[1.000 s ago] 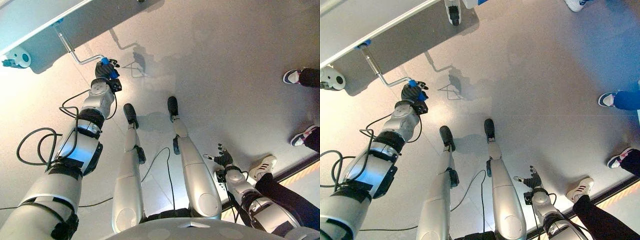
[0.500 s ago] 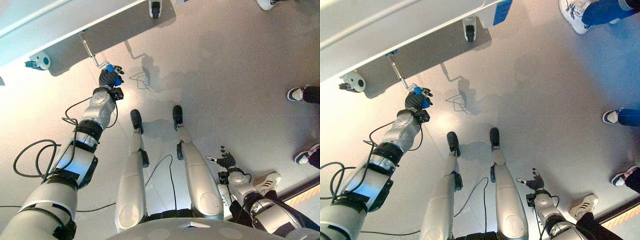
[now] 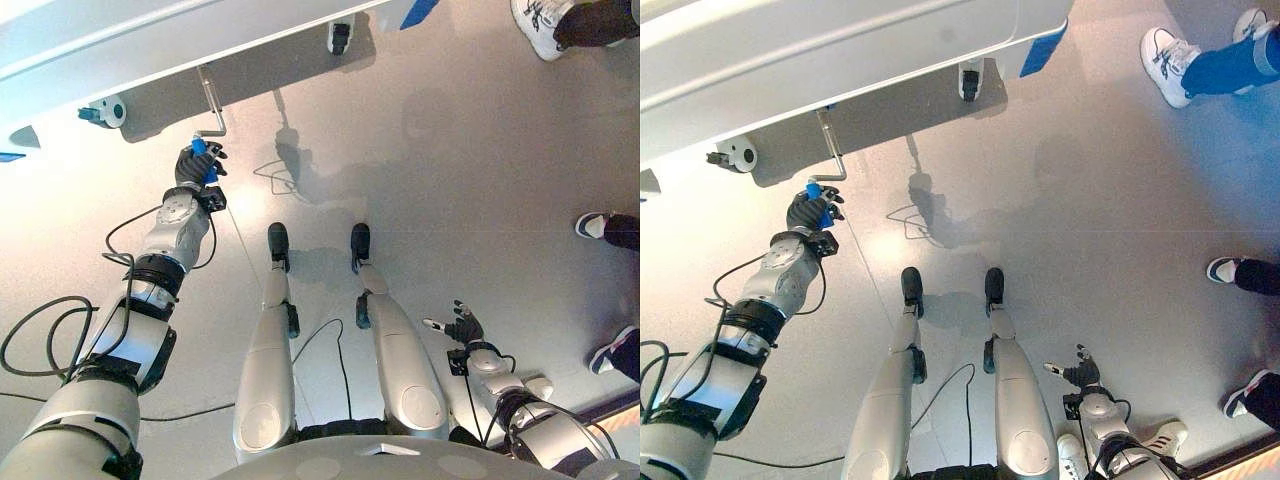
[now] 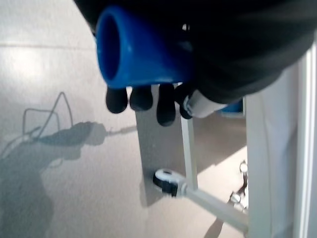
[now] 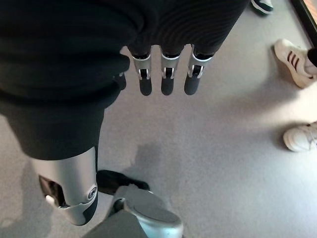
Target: Raise the hospital bed
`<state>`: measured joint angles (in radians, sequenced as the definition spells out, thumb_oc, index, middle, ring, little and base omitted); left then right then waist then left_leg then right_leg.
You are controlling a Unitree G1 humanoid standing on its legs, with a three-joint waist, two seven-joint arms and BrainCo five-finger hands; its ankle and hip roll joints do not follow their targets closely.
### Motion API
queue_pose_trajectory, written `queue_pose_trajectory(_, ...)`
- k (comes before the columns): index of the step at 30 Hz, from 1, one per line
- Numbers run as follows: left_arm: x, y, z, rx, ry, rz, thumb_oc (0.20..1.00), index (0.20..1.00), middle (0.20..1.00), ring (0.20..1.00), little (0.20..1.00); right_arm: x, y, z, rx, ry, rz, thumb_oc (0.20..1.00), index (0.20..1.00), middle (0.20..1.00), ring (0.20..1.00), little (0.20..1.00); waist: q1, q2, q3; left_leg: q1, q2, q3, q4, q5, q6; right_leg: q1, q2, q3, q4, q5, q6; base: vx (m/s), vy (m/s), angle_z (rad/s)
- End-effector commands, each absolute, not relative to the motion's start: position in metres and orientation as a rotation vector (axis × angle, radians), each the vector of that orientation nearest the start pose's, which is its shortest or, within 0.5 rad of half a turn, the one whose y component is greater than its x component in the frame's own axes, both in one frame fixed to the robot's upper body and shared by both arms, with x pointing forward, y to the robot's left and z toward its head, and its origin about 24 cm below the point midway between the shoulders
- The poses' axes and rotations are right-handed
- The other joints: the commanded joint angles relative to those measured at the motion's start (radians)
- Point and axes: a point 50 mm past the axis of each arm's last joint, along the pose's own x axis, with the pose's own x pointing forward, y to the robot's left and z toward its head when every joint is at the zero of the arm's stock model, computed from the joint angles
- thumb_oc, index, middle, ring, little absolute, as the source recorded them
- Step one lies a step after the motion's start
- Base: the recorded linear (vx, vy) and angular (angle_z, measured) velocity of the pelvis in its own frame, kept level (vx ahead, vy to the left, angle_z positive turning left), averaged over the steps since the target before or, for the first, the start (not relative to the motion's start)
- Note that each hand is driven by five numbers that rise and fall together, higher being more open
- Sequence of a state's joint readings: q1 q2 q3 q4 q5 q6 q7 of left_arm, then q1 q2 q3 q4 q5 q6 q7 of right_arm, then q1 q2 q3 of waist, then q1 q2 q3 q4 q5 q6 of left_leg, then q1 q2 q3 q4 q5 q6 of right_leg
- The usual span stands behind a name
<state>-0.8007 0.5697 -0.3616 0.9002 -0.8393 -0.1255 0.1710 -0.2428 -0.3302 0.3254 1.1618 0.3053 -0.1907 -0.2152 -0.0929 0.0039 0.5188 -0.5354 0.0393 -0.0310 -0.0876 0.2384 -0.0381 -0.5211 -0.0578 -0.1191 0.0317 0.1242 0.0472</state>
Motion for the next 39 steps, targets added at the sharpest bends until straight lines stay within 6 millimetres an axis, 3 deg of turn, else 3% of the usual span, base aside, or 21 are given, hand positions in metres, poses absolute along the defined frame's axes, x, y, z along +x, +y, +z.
queue_pose_trajectory(1,0.372,0.301,0.155,-0.019,-0.128,0.380,0.200,0.200,0.200,0.200,0.200,0.184,-0.264,-0.114,-0.328,0.811,-0.288,1.000,1.000,1.000,1.000,1.000,0.030,-0.023,0.001,0.084,-0.057,0.044,0.000,-0.091,0.007,-0.048,-0.039,0.018,0.078,0.001,0.073,-0.01,0.016,0.21)
queue_pose_trajectory(4,0.365,0.324,0.148,0.043,-0.060,0.466,0.200,0.200,0.200,0.200,0.200,0.187,-0.263,-0.113,-0.325,0.799,-0.278,1.000,1.000,1.000,1.000,1.000,0.036,-0.044,0.001,0.070,-0.057,0.036,0.000,-0.087,0.007,-0.045,-0.042,0.007,0.068,-0.001,0.074,0.01,0.016,0.11)
queue_pose_trajectory(10,0.356,0.350,0.146,0.099,0.016,0.571,0.200,0.200,0.200,0.200,0.200,0.191,-0.257,-0.111,-0.315,0.773,-0.255,1.000,1.000,1.000,1.000,1.000,0.032,-0.087,0.001,0.028,-0.056,0.033,0.000,-0.079,0.008,-0.059,-0.043,-0.003,0.037,0.015,0.079,0.01,0.018,0.10)
queue_pose_trajectory(17,0.357,0.357,0.154,0.138,0.042,0.618,0.200,0.200,0.200,0.200,0.200,0.197,-0.253,-0.108,-0.301,0.738,-0.241,1.000,1.000,1.000,1.000,1.000,0.014,-0.124,0.001,-0.038,-0.051,0.036,0.000,-0.081,0.008,-0.104,-0.039,0.002,0.013,0.021,0.081,0.00,0.004,0.00)
queue_pose_trajectory(28,0.366,0.350,0.169,0.166,0.021,0.637,0.200,0.200,0.200,0.200,0.200,0.206,-0.241,-0.100,-0.287,0.652,-0.214,1.000,1.000,1.000,1.000,1.000,-0.020,-0.118,0.001,-0.158,-0.058,0.063,0.000,-0.080,0.016,-0.231,-0.038,0.043,0.003,0.050,0.092,0.03,0.035,-0.01)
queue_pose_trajectory(34,0.375,0.335,0.172,0.179,0.010,0.614,0.200,0.200,0.200,0.200,0.200,0.213,-0.234,-0.092,-0.286,0.584,-0.190,1.000,1.000,1.000,1.000,1.000,-0.044,-0.108,0.001,-0.201,-0.060,0.088,0.000,-0.085,0.017,-0.290,-0.037,0.077,-0.020,0.072,0.098,0.00,0.034,-0.12)
queue_pose_trajectory(39,0.387,0.317,0.190,0.188,-0.042,0.577,0.200,0.200,0.200,0.200,0.200,0.216,-0.230,-0.086,-0.296,0.539,-0.174,1.000,1.000,1.000,1.000,1.000,-0.071,-0.098,0.001,-0.228,-0.060,0.117,0.000,-0.089,0.014,-0.336,-0.033,0.107,-0.032,0.089,0.100,-0.01,0.008,-0.13)
